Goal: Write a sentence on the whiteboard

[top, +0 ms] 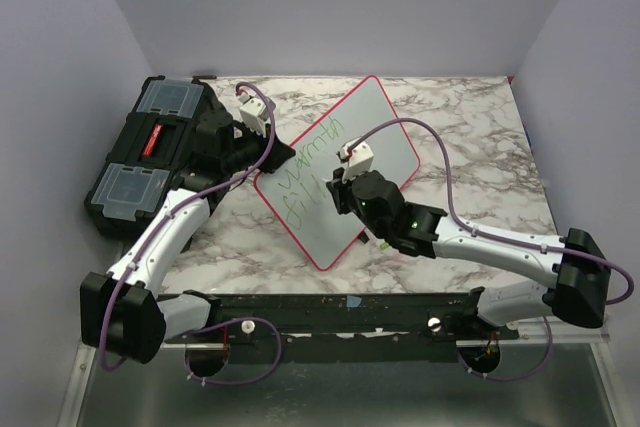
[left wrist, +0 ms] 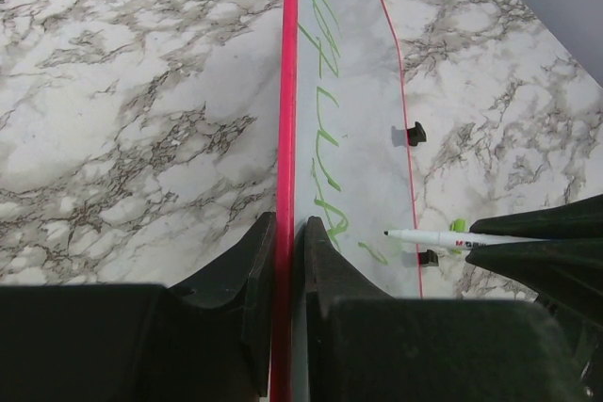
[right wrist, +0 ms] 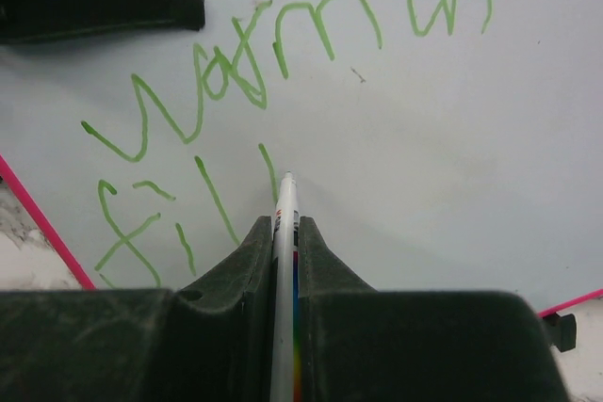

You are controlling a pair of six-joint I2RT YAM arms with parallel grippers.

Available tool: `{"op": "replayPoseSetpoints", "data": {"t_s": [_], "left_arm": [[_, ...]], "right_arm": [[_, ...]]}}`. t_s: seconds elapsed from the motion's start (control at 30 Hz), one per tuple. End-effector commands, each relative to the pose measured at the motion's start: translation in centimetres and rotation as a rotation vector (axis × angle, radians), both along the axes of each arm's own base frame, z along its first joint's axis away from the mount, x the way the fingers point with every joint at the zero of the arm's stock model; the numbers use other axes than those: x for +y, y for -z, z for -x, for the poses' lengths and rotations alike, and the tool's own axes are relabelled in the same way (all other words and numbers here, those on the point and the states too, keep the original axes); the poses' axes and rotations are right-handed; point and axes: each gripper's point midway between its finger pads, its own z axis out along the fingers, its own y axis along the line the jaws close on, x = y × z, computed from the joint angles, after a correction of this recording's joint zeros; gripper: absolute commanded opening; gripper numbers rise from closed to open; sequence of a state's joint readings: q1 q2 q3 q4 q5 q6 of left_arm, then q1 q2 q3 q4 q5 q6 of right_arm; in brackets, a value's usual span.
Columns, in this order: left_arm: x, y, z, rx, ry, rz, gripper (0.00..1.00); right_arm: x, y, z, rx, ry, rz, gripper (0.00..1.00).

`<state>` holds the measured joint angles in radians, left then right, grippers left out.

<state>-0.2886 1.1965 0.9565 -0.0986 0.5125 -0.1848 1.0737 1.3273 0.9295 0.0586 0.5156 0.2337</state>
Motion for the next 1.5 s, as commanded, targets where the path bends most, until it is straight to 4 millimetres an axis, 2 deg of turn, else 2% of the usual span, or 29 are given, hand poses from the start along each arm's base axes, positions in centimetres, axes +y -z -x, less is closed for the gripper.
{"op": "replayPoseSetpoints", "data": {"t_s": [0.0,0.27,0.53,0.7,0.87,1.17,1.47], "left_arm": [[0.3,-0.6,0.3,-0.079,0.013,-0.036,0.00],[0.4,-0.6,0.4,-0.080,0.010,-0.035,0.00],[0.4,-0.5,0.4,-0.078,0.008,-0.035,0.00],[0.3,-0.4,0.5,-0.072,0.011,-0.036,0.00],[0.3,-0.3,0.5,-0.072,0.008,-0.038,0.00],[0.3,-0.4,0.5,-0.074,0.009,-0.038,0.00],[0.2,-0.2,0.4,-0.072,0.010,-0.040,0.00]], "right_arm": [[-0.2,-4.5,-0.6,-0.063,0.004,-0.070,0.01],[-1.4,-5.9,-1.8,-0.063,0.012,-0.118,0.01],[-4.3,-5.5,-3.4,0.002,0.021,-0.211,0.01],[-5.1,-4.4,-3.7,0.037,0.021,-0.223,0.01],[-4.4,-3.4,-3.6,0.071,-0.018,-0.243,0.01],[-3.0,-2.9,-3.7,0.087,-0.067,-0.242,0.01],[-2.6,-2.5,-4.1,0.087,-0.073,-0.238,0.01]]}}
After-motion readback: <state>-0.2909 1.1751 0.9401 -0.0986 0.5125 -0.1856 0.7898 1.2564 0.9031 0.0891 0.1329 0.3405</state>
